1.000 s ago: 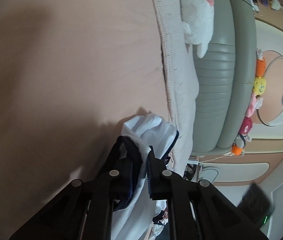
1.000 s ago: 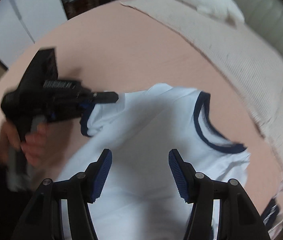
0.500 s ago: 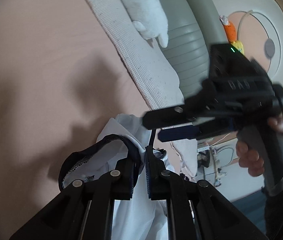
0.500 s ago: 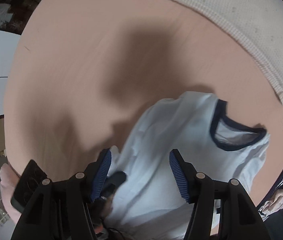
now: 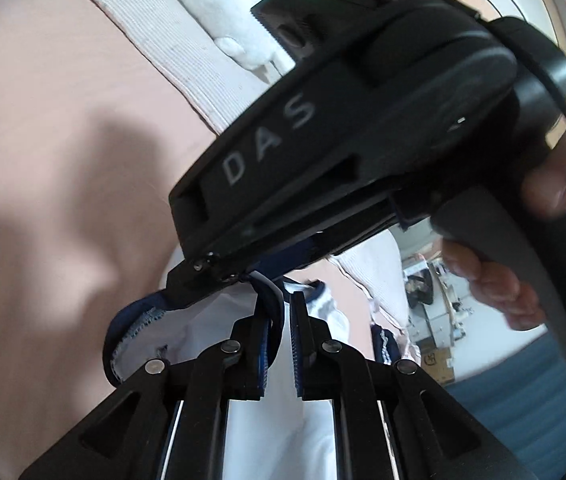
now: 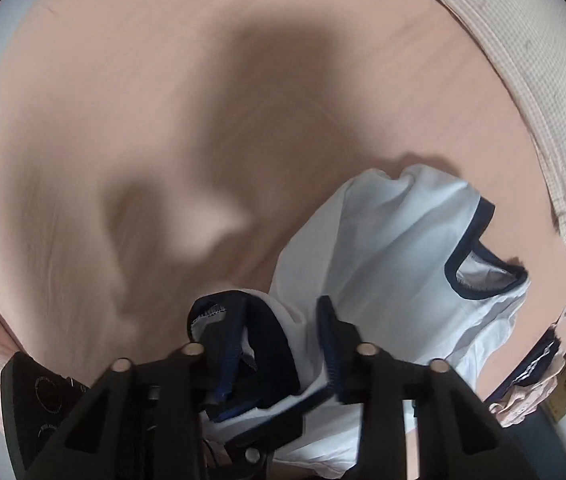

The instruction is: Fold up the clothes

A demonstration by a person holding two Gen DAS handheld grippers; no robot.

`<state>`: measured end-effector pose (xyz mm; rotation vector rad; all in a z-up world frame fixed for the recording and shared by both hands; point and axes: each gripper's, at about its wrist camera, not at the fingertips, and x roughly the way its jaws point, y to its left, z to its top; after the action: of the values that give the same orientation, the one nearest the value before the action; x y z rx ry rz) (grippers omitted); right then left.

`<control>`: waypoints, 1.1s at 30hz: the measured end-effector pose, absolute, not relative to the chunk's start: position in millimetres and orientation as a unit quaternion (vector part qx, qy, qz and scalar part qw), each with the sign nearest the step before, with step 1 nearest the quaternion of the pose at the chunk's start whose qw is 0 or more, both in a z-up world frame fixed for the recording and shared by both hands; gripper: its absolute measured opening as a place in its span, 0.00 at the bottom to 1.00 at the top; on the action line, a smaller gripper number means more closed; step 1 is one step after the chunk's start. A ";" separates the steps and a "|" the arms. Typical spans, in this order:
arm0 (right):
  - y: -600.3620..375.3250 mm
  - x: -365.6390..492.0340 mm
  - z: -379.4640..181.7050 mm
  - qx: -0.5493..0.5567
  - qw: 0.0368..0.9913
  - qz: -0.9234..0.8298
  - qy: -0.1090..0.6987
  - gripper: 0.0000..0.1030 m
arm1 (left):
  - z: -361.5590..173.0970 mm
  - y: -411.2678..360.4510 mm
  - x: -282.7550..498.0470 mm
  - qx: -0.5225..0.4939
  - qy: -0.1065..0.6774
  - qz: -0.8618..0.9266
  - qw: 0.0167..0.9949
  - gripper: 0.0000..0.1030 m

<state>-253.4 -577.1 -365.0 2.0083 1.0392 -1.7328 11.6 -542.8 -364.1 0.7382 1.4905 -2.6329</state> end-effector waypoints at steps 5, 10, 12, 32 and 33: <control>-563.1 -252.0 -360.7 0.675 0.169 -0.617 0.368 0.17 | -357.7 -533.2 6.8 0.255 0.462 -0.849 0.012 0.08; -547.3 -251.4 -354.6 0.655 0.170 -0.633 0.374 0.08 | -356.4 -529.4 4.9 0.293 0.473 -0.831 0.006 0.41; -541.1 -253.1 -353.1 0.656 0.172 -0.637 0.367 0.07 | -355.1 -526.6 7.3 0.303 0.475 -0.826 0.000 0.85; -536.5 -228.7 -344.2 0.630 0.212 -0.662 0.348 0.08 | -397.3 -591.4 31.0 0.314 0.546 -0.764 0.143 0.86; -538.7 -226.6 -345.8 0.630 0.217 -0.659 0.348 0.08 | -399.8 -592.4 31.7 0.312 0.553 -0.759 0.142 0.86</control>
<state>-226.6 -538.7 -345.8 1.7447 0.9650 -1.8266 31.7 -592.4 -399.8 0.9017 1.5954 -2.1906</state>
